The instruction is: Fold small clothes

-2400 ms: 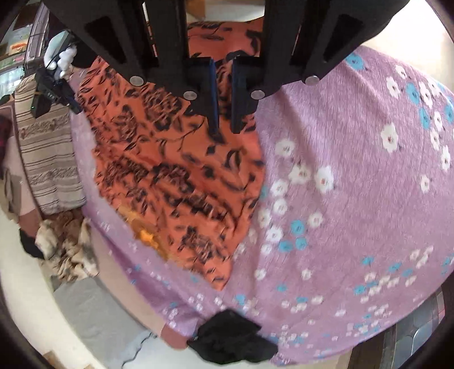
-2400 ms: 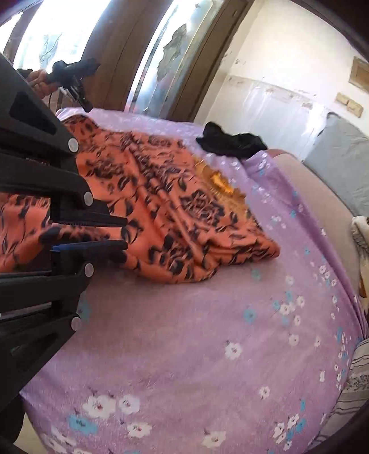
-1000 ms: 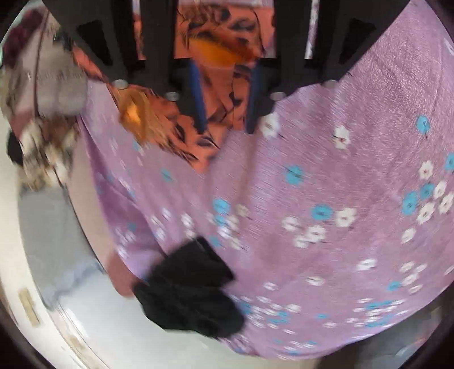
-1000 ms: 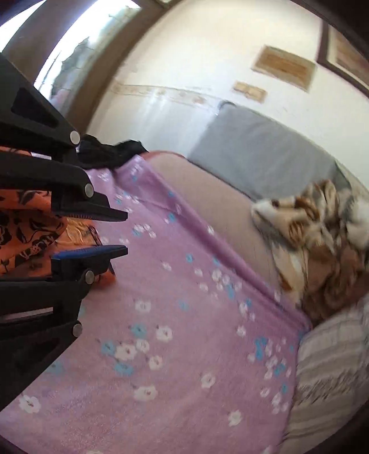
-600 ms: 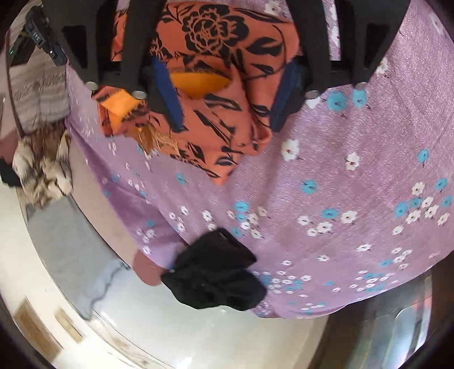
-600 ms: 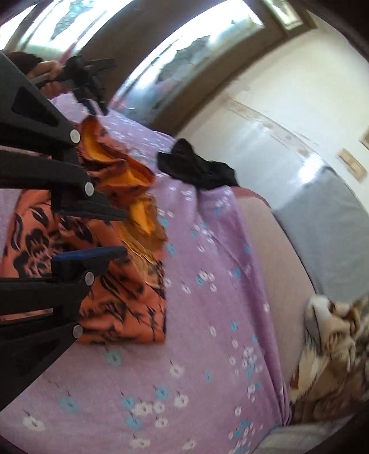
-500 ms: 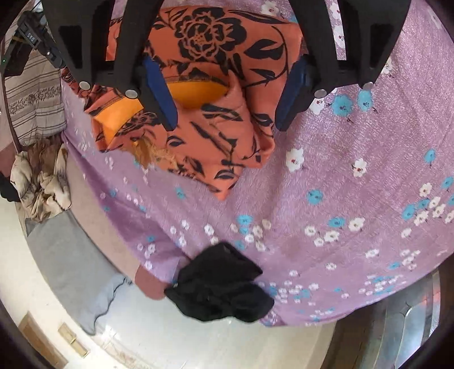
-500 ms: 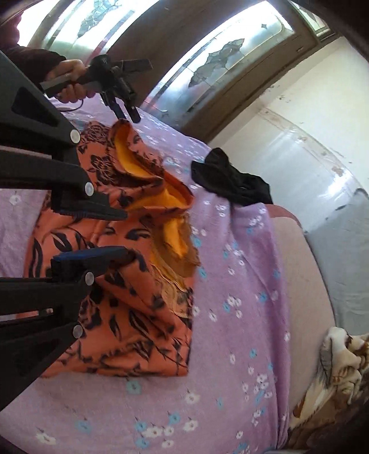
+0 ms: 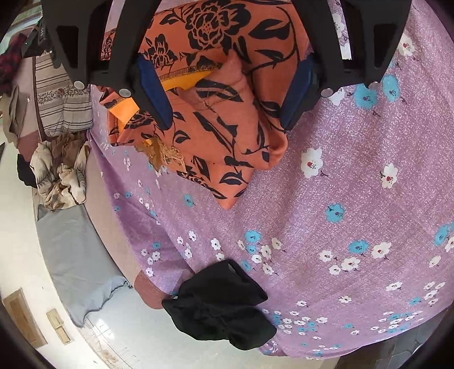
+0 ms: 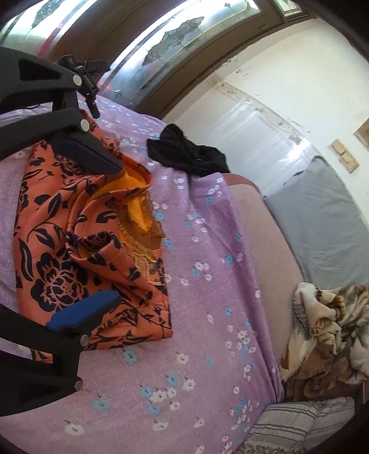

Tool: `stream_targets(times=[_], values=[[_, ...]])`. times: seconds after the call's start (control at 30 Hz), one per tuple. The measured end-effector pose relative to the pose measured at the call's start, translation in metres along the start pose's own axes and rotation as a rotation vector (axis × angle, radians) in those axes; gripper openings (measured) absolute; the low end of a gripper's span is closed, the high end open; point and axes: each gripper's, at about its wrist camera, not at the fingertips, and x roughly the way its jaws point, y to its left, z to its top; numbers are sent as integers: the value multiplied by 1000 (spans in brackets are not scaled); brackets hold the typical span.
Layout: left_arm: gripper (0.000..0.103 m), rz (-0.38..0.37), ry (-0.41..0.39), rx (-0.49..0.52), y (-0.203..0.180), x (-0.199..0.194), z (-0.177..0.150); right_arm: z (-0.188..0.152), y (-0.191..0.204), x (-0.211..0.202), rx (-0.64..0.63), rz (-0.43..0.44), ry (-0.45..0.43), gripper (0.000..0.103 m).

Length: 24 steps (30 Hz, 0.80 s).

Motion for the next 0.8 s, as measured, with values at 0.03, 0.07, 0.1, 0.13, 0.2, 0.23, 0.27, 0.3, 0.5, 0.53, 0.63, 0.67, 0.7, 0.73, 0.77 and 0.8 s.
stream_targets(times=[0.03,0.07,0.1,0.13,0.2,0.23,0.27,0.3,0.5,0.53,0.63,0.67,0.7,0.73,0.77,0.8], values=[[78,-1,6,-3,0,1,-1,2,-1,0,5,-19,-1,90],[78,-2,14,-3,0,1,-2,4,-4,3,15,-39,25,90],[78,-3,25,3,-1,2,-3,4,-7,8,30,-37,51,90],[78,-3,34,15,-4,3,-5,4,-12,14,55,-38,73,90],[78,6,48,54,-11,4,-10,2,-22,28,119,-16,129,90],[78,12,52,73,-13,4,-13,0,-26,35,151,-1,154,90],[78,16,53,87,-15,3,-15,-1,-29,42,182,3,176,90],[77,21,49,101,-17,3,-17,-3,-32,49,200,-1,195,88],[18,92,30,177,-23,14,-16,-9,-34,90,151,-10,310,18],[9,82,25,177,-24,15,-13,-8,-36,90,162,2,303,14],[8,-10,13,129,-21,18,3,10,-46,83,188,39,212,12],[7,-23,1,118,-20,18,9,17,-51,80,192,42,178,11],[5,-32,-16,109,-18,18,15,23,-56,78,204,48,156,11],[5,-37,-44,101,-16,18,23,28,-63,78,224,60,141,11],[5,-33,-61,92,-16,19,29,32,-70,79,243,62,132,11],[5,-31,-70,69,-12,21,38,37,-76,83,256,59,123,11]])
